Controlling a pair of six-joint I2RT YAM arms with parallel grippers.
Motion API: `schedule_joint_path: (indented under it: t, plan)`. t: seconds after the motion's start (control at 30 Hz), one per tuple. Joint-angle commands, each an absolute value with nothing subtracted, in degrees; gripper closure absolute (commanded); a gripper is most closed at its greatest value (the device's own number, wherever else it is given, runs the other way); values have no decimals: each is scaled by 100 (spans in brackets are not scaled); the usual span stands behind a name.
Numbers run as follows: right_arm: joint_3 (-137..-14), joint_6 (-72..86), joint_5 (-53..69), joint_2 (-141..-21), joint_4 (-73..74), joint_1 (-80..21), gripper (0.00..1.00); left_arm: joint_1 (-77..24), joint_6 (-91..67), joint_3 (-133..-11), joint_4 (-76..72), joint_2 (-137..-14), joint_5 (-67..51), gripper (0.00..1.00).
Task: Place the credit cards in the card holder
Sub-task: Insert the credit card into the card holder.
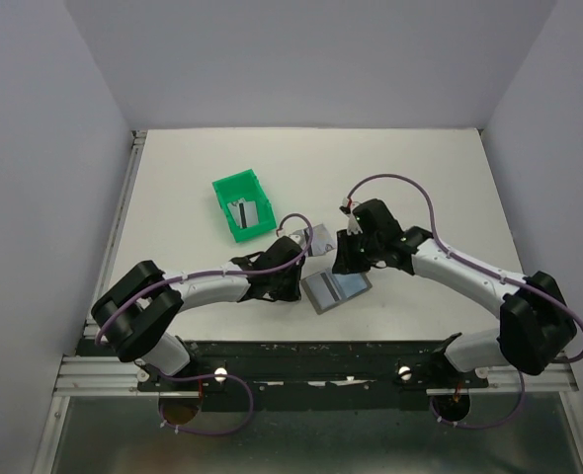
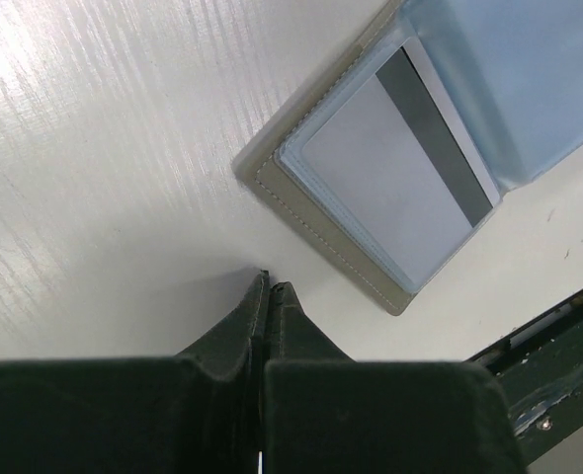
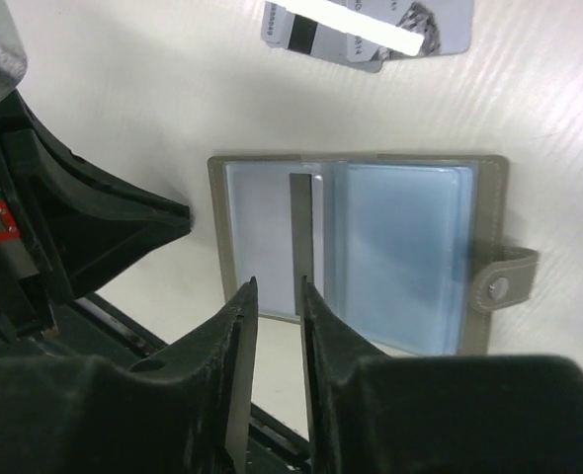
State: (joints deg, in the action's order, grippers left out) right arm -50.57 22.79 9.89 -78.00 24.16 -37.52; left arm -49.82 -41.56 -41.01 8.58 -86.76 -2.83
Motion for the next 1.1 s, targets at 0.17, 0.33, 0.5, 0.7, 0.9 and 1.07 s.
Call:
schedule_joint_path:
  t: [0.17, 0.33, 0.5, 0.7, 0.9, 1.07]
  plan:
    - [-4843, 2373, 1521, -8613, 1943, -3735, 75, -4975, -4175, -4184, 853, -8798, -307, 100]
    - [-4737, 2443, 1424, -8824, 1776, -3735, 75, -4975, -4219, -4192, 651, -8912, -571, 100]
    - [-4693, 2496, 1406, -9000, 1653, -3735, 74, -4983, -4219, -4245, 536, -9052, -703, 100]
    - [-4623, 2496, 1169, -9097, 1643, -3735, 70, -4983, -4228, -4254, 536, -9123, -659, 100]
    - [-4544, 2470, 1134, -9132, 1635, -3735, 63, -4983, -4228, -4236, 527, -9184, -668, 100]
    - [-4430, 2540, 1440, -9106, 1451, -3735, 63, -4983, -4210, -4280, 536, -9237, -668, 100]
